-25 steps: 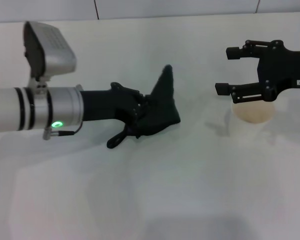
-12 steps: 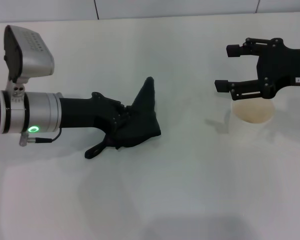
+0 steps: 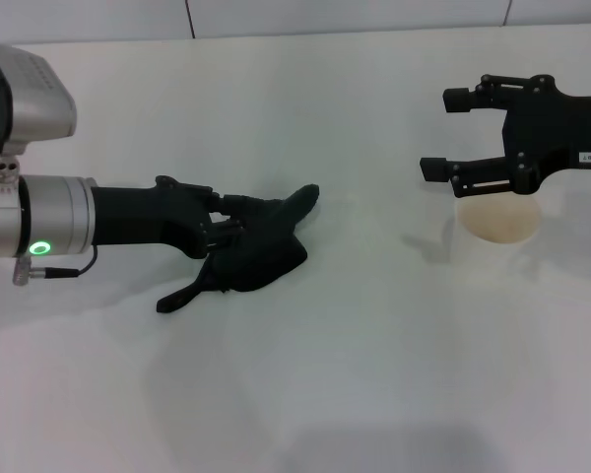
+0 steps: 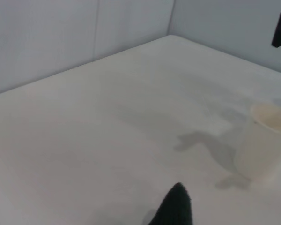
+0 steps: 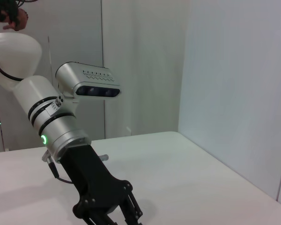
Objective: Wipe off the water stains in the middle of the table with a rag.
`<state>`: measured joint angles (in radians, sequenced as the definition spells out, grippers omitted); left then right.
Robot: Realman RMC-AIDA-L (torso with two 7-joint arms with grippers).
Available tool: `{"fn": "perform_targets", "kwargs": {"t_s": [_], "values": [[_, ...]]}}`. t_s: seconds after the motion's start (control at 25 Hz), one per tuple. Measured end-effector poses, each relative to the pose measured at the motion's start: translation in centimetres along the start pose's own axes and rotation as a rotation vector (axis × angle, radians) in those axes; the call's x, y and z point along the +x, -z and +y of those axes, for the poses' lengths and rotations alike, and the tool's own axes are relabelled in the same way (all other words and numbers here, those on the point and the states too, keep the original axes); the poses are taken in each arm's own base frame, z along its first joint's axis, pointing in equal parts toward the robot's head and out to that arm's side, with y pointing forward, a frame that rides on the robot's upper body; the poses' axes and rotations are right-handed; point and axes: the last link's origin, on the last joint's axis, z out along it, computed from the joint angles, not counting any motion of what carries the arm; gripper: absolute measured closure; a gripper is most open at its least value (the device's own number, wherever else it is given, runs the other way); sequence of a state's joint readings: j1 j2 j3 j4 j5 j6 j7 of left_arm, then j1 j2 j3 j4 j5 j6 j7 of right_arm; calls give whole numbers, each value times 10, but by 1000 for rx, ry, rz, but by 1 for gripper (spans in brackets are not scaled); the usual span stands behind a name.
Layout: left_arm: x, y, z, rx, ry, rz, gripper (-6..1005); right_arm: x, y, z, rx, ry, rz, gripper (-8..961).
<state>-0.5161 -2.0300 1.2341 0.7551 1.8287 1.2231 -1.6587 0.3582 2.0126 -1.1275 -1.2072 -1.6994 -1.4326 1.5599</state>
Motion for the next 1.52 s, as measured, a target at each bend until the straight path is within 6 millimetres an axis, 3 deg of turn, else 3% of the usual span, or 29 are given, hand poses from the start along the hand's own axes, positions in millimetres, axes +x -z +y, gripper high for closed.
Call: {"fn": "perform_targets", "kwargs": {"t_s": [0.36,0.64,1.0,1.28,1.52], "values": [[10,17,12,-5,-99,7,508,-2,0,-1,8,-16,-3,97],[21,57,22,-35,-172,54,242,-2,2,-3,17,-18,-6,97],[21,110,34,-137,-167,157,250,-2,4,-5,22,-33,-1,97],[17,122,38,-166,-185,145,251,0,8,0,-7,-52,8,97],[18,119,40,-180,-196,149,252,2,8,1,-26,-48,34,97]]}}
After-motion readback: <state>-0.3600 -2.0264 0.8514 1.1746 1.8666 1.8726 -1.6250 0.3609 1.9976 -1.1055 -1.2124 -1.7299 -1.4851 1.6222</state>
